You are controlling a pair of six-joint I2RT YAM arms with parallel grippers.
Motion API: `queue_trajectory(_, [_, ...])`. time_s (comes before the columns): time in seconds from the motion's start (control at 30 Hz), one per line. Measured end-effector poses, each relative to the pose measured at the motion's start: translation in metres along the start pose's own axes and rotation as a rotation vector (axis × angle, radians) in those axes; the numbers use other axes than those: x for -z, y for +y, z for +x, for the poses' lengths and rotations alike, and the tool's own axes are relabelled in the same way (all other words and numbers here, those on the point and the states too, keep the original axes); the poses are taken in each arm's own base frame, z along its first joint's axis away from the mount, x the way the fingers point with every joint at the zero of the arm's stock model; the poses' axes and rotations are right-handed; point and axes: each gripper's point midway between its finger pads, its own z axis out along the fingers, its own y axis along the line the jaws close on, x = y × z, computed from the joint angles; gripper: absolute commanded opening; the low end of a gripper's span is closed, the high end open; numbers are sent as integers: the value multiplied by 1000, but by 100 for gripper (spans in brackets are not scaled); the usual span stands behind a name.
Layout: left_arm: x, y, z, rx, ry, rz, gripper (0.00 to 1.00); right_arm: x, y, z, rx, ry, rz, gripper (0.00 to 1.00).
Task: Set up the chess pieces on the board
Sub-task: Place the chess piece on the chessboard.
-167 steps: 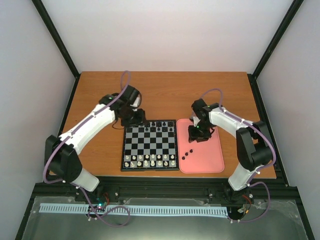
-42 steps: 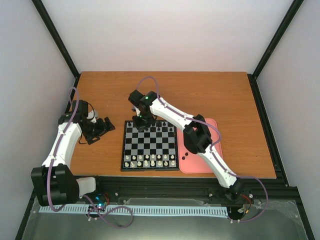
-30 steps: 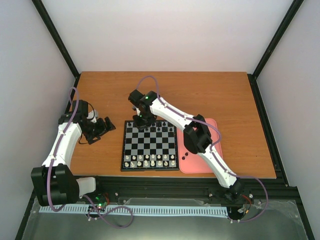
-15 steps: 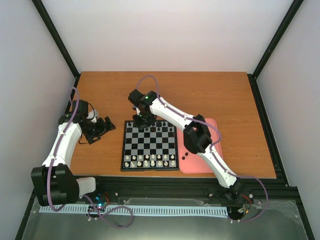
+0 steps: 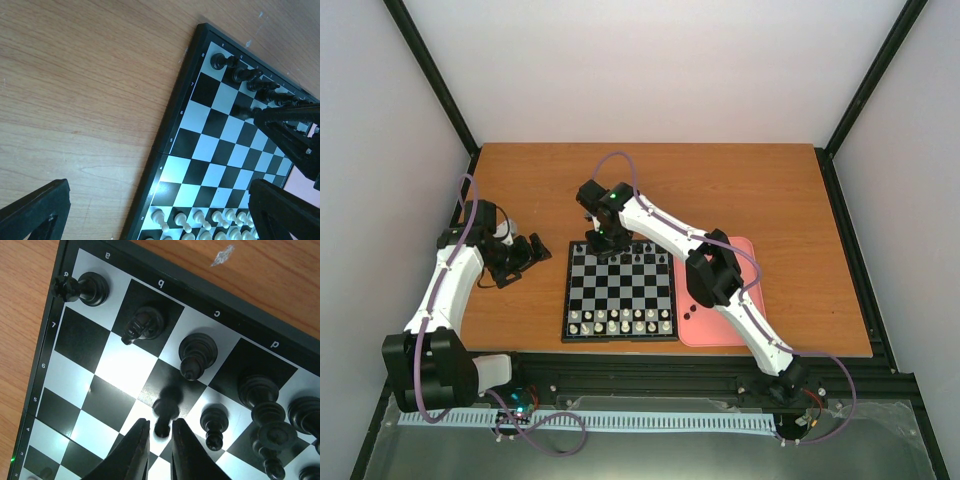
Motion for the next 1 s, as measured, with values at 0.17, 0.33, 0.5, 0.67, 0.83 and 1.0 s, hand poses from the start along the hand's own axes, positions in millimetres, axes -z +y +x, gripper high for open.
queue_trajectory(0.17, [0,0,0,0,-1,0,100,0,0,0,0,0,0,16])
queue_trajectory(0.33, [0,0,0,-1,-2,1,99,-1,0,0,-1,0,0,21])
queue_trajectory(0.5, [0,0,0,0,0,1,100,-1,1,0,5,-1,-2,34])
queue_trajectory(0.67, [-1,0,0,0,0,1,100,3,10,1,23,-11,-9,36])
queue_trajectory(0.83, [-1,0,0,1,3,3,100,35,25,7,51,-53,-27,41])
queue_trajectory(1.0, [-1,-4,2,-2,13,22,100,98,26,13,52,-157,-34,48])
